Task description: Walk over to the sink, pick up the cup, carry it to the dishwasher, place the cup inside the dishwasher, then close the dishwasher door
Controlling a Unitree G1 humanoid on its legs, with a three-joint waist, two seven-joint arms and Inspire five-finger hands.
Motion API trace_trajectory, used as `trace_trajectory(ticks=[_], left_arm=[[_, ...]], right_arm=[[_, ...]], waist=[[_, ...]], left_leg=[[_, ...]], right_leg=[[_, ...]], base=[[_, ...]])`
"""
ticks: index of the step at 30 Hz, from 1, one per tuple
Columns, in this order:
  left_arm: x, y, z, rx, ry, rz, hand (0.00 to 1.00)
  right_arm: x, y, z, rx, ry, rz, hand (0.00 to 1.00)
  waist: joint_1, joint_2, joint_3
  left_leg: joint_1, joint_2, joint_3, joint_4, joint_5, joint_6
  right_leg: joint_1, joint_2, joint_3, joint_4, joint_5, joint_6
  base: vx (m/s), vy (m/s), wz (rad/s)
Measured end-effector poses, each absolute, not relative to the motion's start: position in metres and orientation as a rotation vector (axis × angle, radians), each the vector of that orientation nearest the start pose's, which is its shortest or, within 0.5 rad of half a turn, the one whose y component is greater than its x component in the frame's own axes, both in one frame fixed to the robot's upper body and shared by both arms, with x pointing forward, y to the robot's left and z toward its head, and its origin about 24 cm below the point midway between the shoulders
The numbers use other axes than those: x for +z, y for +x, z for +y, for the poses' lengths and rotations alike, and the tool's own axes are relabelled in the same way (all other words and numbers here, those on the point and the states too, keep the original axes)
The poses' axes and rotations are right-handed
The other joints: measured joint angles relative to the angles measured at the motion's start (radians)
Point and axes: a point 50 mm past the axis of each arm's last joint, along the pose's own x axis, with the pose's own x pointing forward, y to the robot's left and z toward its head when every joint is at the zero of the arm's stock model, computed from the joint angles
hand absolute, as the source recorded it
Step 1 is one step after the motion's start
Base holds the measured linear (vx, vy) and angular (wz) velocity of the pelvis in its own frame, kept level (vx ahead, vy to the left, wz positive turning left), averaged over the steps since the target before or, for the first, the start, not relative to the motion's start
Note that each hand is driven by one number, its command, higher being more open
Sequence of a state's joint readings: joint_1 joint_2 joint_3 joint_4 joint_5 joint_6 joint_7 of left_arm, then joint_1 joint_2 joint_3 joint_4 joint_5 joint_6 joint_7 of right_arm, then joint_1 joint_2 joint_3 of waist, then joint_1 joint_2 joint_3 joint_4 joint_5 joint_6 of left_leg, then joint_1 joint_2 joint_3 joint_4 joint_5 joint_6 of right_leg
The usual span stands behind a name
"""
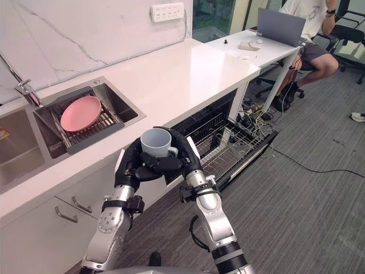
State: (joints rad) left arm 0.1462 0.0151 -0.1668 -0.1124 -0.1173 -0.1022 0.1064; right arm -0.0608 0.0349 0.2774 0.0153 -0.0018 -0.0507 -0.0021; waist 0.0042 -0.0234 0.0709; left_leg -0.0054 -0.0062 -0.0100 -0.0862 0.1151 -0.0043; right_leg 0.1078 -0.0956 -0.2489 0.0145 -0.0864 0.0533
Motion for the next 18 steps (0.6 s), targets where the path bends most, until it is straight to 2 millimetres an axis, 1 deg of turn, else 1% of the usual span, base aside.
trace_trajectory(ticks=[1,2,3,4,6,7,8,9,10,11,13,16,18], left_arm=[[0.043,0.223,0.125,-0.004,-0.135,-0.055,0.9],[0.039,0.221,0.127,0.023,-0.14,-0.04,0.9],[0.035,0.216,0.133,0.084,-0.152,-0.022,0.9],[0.032,0.213,0.137,0.12,-0.155,-0.012,0.9],[0.022,0.201,0.158,0.27,-0.141,0.034,0.9],[0.02,0.198,0.164,0.299,-0.132,0.041,0.9],[0.017,0.194,0.169,0.343,-0.112,0.054,0.9],[0.016,0.192,0.169,0.362,-0.097,0.059,0.9],[0.016,0.191,0.165,0.37,-0.095,0.062,0.9],[0.016,0.191,0.162,0.373,-0.102,0.064,0.9],[0.015,0.188,0.148,0.355,-0.102,0.075,0.9],[0.012,0.184,0.134,0.303,-0.106,0.097,0.9],[0.012,0.183,0.13,0.277,-0.108,0.102,0.9]], right_arm=[[0.061,0.255,-0.07,0.263,0.013,-0.112,0.3],[0.063,0.257,-0.076,0.191,-0.011,-0.129,0.3],[0.063,0.261,-0.094,0.045,-0.027,-0.133,0.3],[0.063,0.262,-0.107,-0.039,-0.029,-0.133,0.3],[0.06,0.261,-0.15,-0.327,-0.021,-0.12,0.3],[0.058,0.258,-0.159,-0.386,-0.02,-0.113,0.3],[0.054,0.25,-0.171,-0.473,-0.023,-0.097,0.3],[0.05,0.244,-0.175,-0.508,-0.027,-0.083,0.3],[0.044,0.237,-0.176,-0.523,-0.033,-0.058,0.3],[0.04,0.234,-0.175,-0.523,-0.036,-0.045,0.3],[0.03,0.224,-0.162,-0.486,-0.035,0.0,0.3],[0.027,0.221,-0.145,-0.399,-0.029,0.016,0.3],[0.026,0.222,-0.142,-0.371,-0.016,0.02,0.3]], waist=[[0.001,0.002,0.008],[0.003,0.005,0.011],[0.008,0.008,0.013],[0.01,0.01,0.014],[0.007,0.012,0.016],[0.006,0.012,0.016],[0.005,0.012,0.016],[0.003,0.012,0.016],[0.0,0.012,0.016],[0.0,0.013,0.016],[0.0,0.013,0.016],[0.001,0.014,0.015],[0.008,0.014,0.015]], left_leg=[[0.0,-0.002,-0.002,0.0,0.0,0.0],[-0.001,-0.005,-0.003,0.0,0.0,0.001],[-0.001,-0.007,-0.005,0.0,-0.002,0.003],[-0.001,-0.009,-0.006,0.0,-0.002,0.003],[-0.001,-0.015,-0.004,0.0,-0.005,0.008],[-0.001,-0.016,-0.002,0.0,-0.006,0.01],[0.0,-0.017,0.001,0.0,-0.008,0.011],[0.0,-0.016,0.004,0.0,-0.009,0.012],[0.0,-0.015,0.007,0.0,-0.009,0.012],[0.001,-0.014,0.009,0.0,-0.01,0.012],[0.004,-0.009,0.013,0.0,-0.011,0.01],[0.008,-0.003,0.022,-0.001,-0.013,0.007],[0.006,-0.002,0.024,-0.001,-0.014,0.005]], right_leg=[[0.0,-0.003,-0.002,0.002,-0.001,0.001],[0.0,-0.006,-0.004,0.003,-0.002,0.003],[0.0,-0.011,-0.006,0.004,-0.004,0.006],[0.001,-0.013,-0.008,0.004,-0.005,0.008],[0.0,-0.02,-0.007,0.004,-0.007,0.011],[0.0,-0.021,-0.006,0.004,-0.007,0.012],[-0.001,-0.022,-0.003,0.003,-0.008,0.012],[-0.002,-0.022,-0.001,0.002,-0.008,0.012],[-0.002,-0.022,0.002,0.001,-0.008,0.012],[-0.002,-0.021,0.003,0.001,-0.008,0.012],[-0.001,-0.02,0.008,0.001,-0.008,0.012],[-0.002,-0.016,0.014,0.002,-0.007,0.009],[-0.007,-0.016,0.017,0.002,-0.007,0.009]], base=[[-0.02,0.007,0.07],[-0.02,0.008,0.08],[-0.01,0.01,0.07],[0.0,0.012,0.06],[0.0,0.0,0.0],[0.02,0.012,-0.06],[0.03,0.004,-0.07],[0.03,-0.004,-0.09],[0.01,-0.011,-0.08],[0.0,-0.018,-0.08],[-0.03,-0.017,-0.06],[-0.05,-0.019,-0.09],[-0.04,-0.013,-0.04]])
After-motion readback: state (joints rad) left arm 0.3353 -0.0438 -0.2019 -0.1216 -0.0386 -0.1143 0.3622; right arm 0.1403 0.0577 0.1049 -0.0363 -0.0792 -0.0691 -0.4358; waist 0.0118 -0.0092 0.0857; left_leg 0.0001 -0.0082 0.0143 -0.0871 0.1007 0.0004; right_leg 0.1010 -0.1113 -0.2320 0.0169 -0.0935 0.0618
